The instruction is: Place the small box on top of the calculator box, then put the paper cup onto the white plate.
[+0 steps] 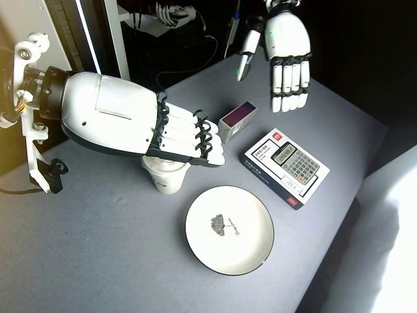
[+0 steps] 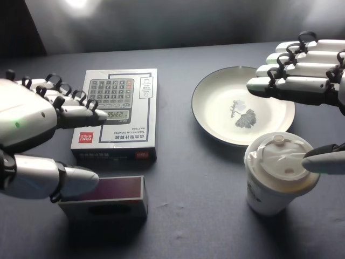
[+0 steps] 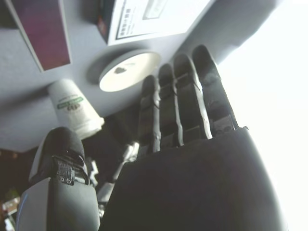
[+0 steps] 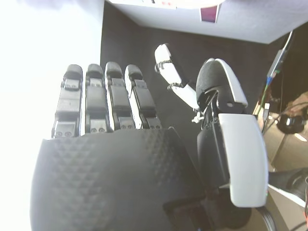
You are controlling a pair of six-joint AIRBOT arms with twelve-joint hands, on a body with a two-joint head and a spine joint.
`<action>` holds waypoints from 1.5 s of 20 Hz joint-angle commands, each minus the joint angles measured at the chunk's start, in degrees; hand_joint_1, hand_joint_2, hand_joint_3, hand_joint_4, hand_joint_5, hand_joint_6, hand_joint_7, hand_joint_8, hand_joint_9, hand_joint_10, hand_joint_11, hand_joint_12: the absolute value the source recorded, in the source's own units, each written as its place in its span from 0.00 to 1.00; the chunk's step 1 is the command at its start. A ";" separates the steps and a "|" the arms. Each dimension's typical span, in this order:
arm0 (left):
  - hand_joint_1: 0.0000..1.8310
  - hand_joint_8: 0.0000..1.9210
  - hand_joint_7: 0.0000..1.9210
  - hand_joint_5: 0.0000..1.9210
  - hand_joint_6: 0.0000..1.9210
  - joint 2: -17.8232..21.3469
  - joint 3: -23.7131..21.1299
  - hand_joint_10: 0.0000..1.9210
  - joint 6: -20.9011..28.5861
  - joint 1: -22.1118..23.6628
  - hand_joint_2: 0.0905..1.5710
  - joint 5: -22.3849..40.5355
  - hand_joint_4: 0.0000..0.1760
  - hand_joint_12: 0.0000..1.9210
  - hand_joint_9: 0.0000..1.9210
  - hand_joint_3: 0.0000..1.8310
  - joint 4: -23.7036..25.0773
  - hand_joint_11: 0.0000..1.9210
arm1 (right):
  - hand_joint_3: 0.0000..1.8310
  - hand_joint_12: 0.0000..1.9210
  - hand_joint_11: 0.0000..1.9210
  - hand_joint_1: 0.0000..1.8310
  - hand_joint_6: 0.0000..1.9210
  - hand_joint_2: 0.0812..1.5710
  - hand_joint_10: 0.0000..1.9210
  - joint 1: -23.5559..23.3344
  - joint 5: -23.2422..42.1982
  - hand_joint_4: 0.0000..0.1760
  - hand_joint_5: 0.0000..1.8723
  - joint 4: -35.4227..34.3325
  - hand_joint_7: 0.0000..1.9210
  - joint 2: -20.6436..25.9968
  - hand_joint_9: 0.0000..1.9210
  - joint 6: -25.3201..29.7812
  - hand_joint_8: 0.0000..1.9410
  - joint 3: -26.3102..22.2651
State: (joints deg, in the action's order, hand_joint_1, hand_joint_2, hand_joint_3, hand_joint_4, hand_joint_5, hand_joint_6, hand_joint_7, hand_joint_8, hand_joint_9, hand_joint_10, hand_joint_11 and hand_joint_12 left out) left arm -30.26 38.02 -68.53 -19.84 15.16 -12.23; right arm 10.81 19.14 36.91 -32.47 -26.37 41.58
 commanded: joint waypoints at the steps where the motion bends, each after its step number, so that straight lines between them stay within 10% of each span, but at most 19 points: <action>1: 0.09 0.00 0.14 0.13 0.00 0.51 -0.16 0.00 0.01 0.07 0.75 6.36 0.00 0.20 0.14 0.00 -0.23 0.06 | 0.00 0.00 0.00 0.20 0.01 0.76 0.01 -0.96 4.58 0.00 0.05 -1.65 0.03 0.56 0.02 0.32 0.00 0.04; 10: 0.17 0.00 0.14 0.13 0.00 -5.18 -2.09 0.00 -1.43 -8.67 0.69 15.34 0.00 0.20 0.14 0.00 -6.48 0.07 | 0.00 0.01 0.01 0.16 0.00 0.78 0.00 -1.14 4.28 0.00 0.07 -1.63 0.06 0.25 0.04 0.28 0.00 -0.52; 17: 0.56 0.00 0.12 0.10 0.00 -8.33 -1.88 0.00 -4.84 -10.50 0.63 16.70 0.00 0.26 0.13 0.00 -9.93 0.02 | 0.00 0.00 0.01 0.16 0.00 0.79 0.00 -1.45 3.88 0.00 0.06 -1.58 0.04 0.27 0.03 -3.52 0.00 -2.33; 30: 0.61 0.00 0.15 0.12 0.00 -13.17 -0.10 0.00 -5.76 -14.23 0.63 18.50 0.00 0.34 0.14 0.00 -10.51 0.00 | 0.00 0.01 0.01 0.19 0.01 0.79 0.01 -1.00 3.78 0.00 0.06 -2.06 0.06 0.17 0.04 -2.48 0.01 -2.49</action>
State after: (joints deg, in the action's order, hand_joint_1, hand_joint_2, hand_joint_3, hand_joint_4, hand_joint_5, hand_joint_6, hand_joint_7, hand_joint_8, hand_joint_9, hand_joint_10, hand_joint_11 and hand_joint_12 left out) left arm -43.48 37.93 -74.00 -34.13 28.91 -23.53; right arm 10.15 18.00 36.05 -32.88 -29.19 39.05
